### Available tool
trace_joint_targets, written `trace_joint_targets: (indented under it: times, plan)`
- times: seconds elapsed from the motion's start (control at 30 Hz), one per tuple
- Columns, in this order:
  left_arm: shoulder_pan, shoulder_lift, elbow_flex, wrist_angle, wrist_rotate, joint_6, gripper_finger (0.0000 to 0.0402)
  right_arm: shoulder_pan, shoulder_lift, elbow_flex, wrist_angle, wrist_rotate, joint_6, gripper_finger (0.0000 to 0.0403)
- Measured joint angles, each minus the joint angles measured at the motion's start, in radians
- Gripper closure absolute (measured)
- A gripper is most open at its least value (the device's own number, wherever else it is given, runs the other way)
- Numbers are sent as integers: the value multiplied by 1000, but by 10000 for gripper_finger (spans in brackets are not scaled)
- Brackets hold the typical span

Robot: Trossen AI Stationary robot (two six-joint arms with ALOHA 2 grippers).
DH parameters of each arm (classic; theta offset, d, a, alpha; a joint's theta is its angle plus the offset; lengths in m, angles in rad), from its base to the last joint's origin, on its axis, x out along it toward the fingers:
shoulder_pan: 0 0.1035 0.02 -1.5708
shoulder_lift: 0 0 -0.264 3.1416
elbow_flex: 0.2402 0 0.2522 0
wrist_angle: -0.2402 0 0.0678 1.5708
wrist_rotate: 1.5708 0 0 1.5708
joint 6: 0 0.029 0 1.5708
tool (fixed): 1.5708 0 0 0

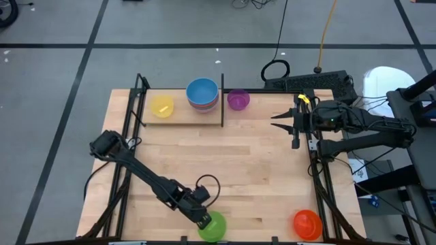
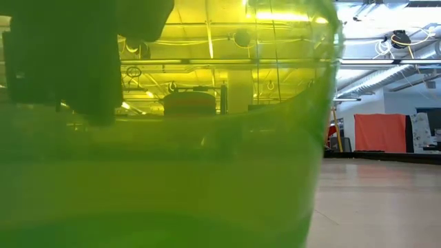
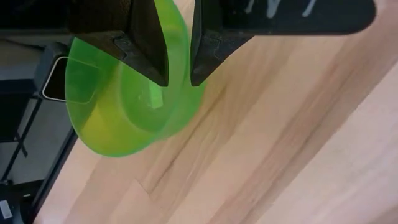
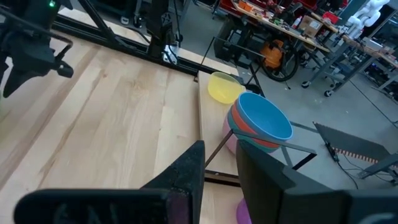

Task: Place and stack bowls onto a shelf
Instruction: Stack the small green bowl into the yellow bowl on the shelf

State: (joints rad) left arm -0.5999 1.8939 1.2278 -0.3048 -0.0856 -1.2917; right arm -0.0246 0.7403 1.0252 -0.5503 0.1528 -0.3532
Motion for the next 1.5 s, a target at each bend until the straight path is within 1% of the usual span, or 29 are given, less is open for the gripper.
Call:
trace_joint_targets:
  times: [0.13,0.37,0.63,0.73,0.8,0.9,0.97,1.13,1.23,1.3,1.37,1.43,1.5]
  plan:
    - [-6,22,0,22,7,30,330,0,0,0,1,0,0,316]
    - [-6,20,0,18,6,57,330,0,0,0,9,0,-8,316]
    - [-7,32,0,17,6,63,330,0,0,0,74,-1,-12,316]
    - [-1,47,1,13,6,13,330,0,0,0,85,-1,-31,316]
    - [0,49,-1,3,6,-26,338,0,0,0,86,-1,-32,316]
    - [9,61,2,9,6,-106,378,0,0,0,87,-1,-33,316]
    - [9,61,1,7,4,-144,391,0,0,0,87,-1,-33,316]
    - [9,57,1,-13,-54,-240,395,0,0,0,87,-1,-33,316]
    - [13,52,1,-34,-72,-303,396,0,0,0,87,-1,-33,316]
    - [16,35,1,-79,-73,-346,397,0,0,0,87,-1,-34,316]
    - [22,12,0,-108,-73,-376,398,0,0,0,87,-1,-34,316]
    - [29,-30,-1,-183,-75,-387,398,0,0,0,88,-1,-34,316]
    - [39,-85,0,-229,-105,-395,398,0,0,0,90,-1,-34,316]
